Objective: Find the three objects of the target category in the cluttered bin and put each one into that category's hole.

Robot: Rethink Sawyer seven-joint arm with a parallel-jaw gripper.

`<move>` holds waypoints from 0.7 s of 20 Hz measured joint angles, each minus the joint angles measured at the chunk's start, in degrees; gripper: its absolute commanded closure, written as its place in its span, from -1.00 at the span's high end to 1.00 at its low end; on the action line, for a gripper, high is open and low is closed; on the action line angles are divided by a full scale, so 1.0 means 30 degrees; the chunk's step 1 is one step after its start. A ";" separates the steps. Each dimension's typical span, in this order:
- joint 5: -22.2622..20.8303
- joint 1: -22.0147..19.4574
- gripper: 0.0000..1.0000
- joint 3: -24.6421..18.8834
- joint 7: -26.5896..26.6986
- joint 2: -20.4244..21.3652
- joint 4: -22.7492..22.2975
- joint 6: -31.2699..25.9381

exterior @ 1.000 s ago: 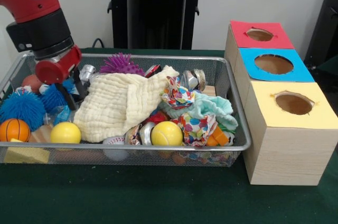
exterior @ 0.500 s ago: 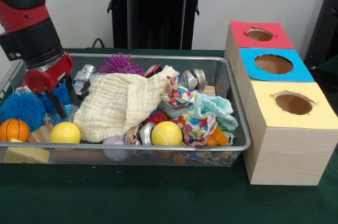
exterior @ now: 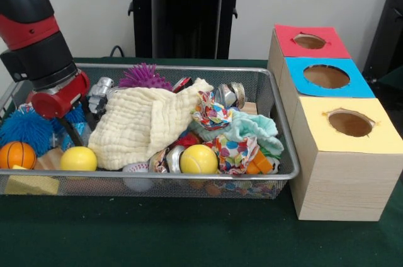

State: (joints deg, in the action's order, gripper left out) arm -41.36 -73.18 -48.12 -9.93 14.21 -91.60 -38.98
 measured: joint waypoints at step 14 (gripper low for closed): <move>-0.0016 -0.0234 1.00 0.0036 0.0000 0.0360 0.0003 0.0008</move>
State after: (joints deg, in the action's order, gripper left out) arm -41.41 -73.88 -48.01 -9.93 15.29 -91.59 -38.95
